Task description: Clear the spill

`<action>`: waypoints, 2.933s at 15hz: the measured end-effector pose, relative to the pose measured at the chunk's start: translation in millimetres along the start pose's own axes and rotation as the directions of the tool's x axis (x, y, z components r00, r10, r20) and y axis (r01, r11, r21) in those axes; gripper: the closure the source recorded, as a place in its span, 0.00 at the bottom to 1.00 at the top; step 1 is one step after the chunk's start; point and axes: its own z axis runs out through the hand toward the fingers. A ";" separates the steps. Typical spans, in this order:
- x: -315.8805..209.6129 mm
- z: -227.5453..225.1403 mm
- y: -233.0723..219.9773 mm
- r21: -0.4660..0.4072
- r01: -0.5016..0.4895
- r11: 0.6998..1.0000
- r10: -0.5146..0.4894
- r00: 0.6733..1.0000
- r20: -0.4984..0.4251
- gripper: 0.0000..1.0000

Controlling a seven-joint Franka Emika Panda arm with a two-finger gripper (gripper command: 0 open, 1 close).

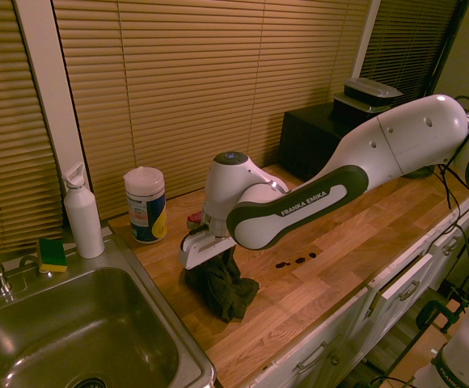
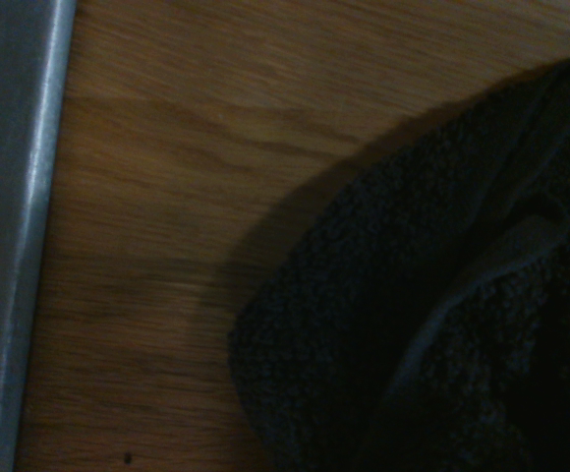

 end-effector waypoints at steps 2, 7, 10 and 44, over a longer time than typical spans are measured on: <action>2.8 1.3 1.8 -0.009 -0.005 1.000 0.005 1.000 0.000 1.00; 3.5 3.4 4.4 -0.032 -0.011 0.999 0.011 1.000 -0.001 1.00; 2.5 2.4 4.9 -0.078 -0.016 0.997 0.016 1.000 -0.003 1.00; 225.5 -19.0 302.6 -0.211 -0.128 0.969 0.118 0.991 -0.058 1.00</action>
